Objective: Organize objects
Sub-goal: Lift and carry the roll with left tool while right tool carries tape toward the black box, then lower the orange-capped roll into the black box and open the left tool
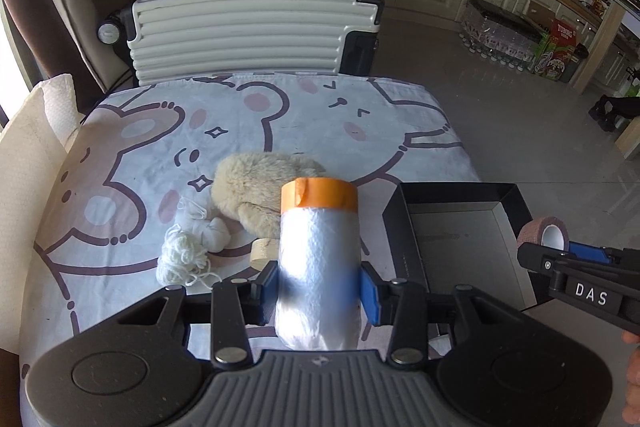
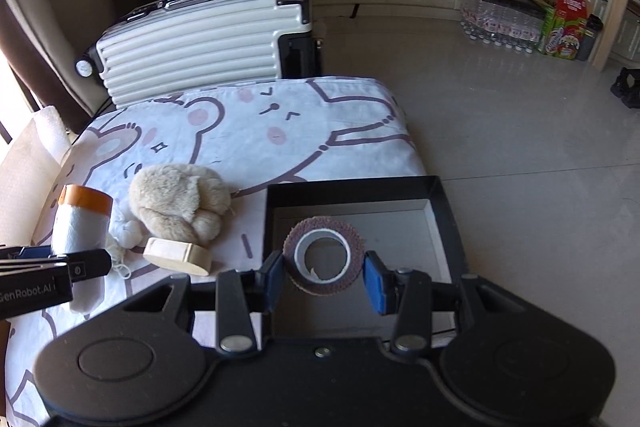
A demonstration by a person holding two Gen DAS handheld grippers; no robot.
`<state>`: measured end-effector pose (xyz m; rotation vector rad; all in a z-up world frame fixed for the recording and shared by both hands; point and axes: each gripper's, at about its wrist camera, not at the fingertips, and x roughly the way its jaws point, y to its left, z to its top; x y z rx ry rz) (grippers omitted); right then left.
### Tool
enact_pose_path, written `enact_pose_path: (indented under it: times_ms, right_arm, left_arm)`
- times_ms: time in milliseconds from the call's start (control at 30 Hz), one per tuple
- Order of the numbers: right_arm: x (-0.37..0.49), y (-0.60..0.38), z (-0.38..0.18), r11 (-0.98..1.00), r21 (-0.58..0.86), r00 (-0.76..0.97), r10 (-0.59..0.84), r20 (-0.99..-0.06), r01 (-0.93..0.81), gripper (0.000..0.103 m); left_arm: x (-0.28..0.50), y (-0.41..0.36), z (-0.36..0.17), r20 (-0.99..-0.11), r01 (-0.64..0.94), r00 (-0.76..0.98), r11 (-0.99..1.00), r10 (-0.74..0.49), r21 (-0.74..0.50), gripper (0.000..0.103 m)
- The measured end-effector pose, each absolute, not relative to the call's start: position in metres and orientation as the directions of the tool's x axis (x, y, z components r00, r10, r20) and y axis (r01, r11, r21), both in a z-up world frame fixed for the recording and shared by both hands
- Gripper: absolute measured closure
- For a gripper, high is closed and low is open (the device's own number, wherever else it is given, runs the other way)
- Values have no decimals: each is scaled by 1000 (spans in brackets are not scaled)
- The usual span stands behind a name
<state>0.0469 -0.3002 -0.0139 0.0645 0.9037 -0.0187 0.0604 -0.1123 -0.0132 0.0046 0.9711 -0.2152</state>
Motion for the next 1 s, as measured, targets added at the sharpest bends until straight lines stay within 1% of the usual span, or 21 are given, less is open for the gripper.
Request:
enact_pose_path:
  times_ms: [400,733,1000]
  right_arm:
    - [40,-326,-13,995,29,622,-38,-782,97,59]
    - [37,-342,-17,991,38,619,-52,-783,131,59]
    - [40,-352,-24,986,52,611,-56,-790,157,59]
  left_arm:
    - [60,-138,-14,-817,200,527,969,-234,-148,60]
    - [60,-157,-15,-809,207,507,953,-298,-222,60]
    - [64,-175,-26,-814,218,491,949,-309,-229,60]
